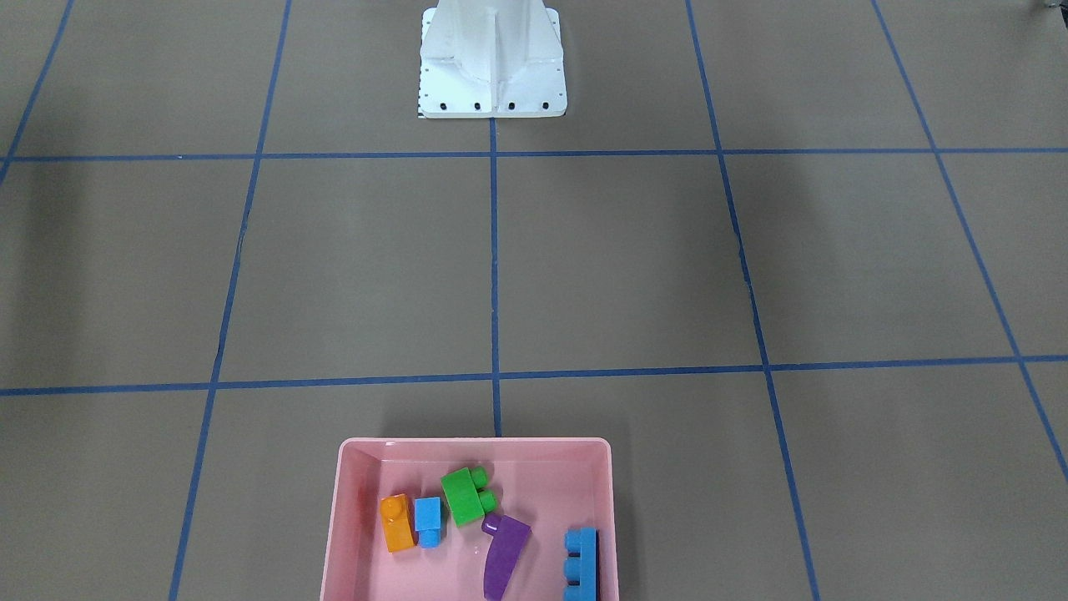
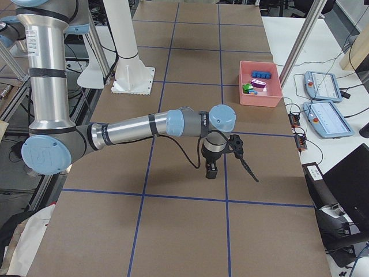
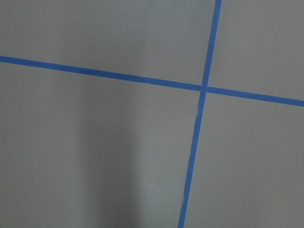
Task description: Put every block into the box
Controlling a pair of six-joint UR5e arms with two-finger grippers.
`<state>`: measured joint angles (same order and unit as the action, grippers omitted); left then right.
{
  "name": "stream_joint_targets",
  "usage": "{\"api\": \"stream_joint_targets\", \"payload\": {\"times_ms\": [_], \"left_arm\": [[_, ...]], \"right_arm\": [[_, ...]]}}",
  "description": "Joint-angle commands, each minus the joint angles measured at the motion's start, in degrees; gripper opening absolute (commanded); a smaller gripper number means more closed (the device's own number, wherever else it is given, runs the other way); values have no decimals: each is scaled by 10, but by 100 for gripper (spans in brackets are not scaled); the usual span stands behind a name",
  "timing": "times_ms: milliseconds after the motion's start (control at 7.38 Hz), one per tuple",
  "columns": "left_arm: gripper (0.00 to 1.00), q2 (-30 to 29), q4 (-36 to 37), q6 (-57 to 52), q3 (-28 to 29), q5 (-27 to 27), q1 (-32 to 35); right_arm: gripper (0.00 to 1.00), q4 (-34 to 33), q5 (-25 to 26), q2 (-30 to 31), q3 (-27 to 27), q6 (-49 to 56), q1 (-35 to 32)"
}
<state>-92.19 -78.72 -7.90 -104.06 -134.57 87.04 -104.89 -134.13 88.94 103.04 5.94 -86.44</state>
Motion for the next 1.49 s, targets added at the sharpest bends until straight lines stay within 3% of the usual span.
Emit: {"api": "stream_joint_targets", "payload": {"times_ms": [0, 271, 542, 1356], "left_arm": [[100, 2, 0, 1, 4, -1, 0], [100, 3, -4, -4, 4, 2, 0], [100, 36, -6, -5, -32, 3, 4], [100, 33, -7, -4, -27, -3, 2]], "right_arm": [[100, 0, -4, -1, 3, -3, 4], [100, 0, -3, 0, 4, -3, 6], [100, 0, -3, 0, 3, -17, 20], [100, 27, 17, 0, 1, -22, 43]]}}
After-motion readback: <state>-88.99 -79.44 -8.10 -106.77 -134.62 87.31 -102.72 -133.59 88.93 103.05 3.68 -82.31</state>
